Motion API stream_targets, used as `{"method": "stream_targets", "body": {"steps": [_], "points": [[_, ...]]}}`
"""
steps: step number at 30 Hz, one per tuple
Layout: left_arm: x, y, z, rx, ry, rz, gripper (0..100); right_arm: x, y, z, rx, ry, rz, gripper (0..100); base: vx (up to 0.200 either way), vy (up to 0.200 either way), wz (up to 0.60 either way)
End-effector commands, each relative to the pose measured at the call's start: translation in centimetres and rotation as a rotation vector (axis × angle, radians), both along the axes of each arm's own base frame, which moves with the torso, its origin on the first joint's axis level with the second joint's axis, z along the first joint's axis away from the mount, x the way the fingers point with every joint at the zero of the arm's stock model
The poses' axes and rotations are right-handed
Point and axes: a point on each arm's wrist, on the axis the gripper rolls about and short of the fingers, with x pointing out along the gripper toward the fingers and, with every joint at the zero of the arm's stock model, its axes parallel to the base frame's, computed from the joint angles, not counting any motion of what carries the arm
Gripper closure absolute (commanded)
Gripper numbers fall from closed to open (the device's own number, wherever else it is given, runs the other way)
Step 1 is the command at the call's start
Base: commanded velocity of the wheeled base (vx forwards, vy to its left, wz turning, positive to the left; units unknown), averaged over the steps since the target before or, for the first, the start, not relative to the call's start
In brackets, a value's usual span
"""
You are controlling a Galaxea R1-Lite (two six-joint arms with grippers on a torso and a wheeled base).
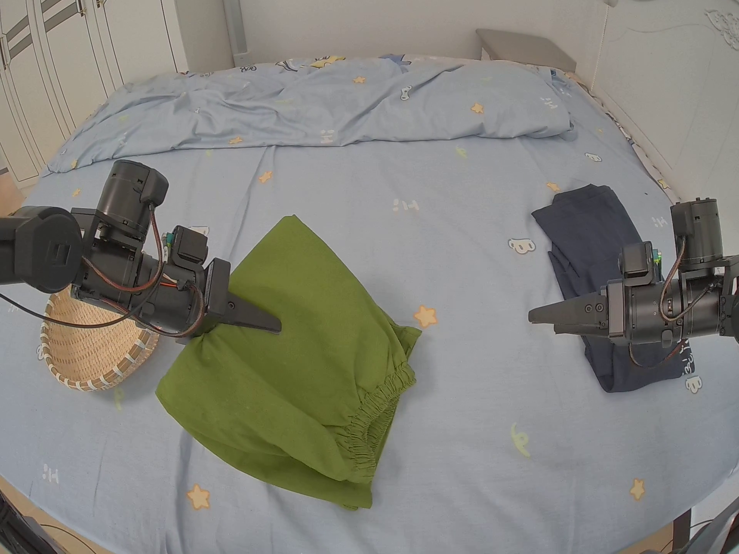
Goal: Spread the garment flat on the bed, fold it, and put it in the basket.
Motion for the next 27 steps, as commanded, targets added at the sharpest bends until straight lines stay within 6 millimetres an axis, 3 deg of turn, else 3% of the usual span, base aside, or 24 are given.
{"method": "stream_targets", "body": {"steps": [1,17,21,27], "points": [[-0.6,0.0,0.8,-0.005,-0.023,-0.004,100,-0.1,0.0,0.1,0.001,-0.004,0.000,0,0.000,0.200,0.00],[-0.8,-1.2,0.6,0.018,-0.029,-0.028,100,0.0,0.1,-0.1,-0.001,0.002,0.003,0,0.000,0.200,0.00],[-1.1,-1.9,1.0,0.021,-0.055,-0.055,100,-0.2,0.1,0.1,0.000,-0.003,0.003,0,0.000,0.000,0.00],[-0.7,-2.8,3.3,0.047,-0.154,-0.035,100,-0.3,0.0,0.1,-0.003,-0.007,0.000,0,0.000,0.000,0.00]]}}
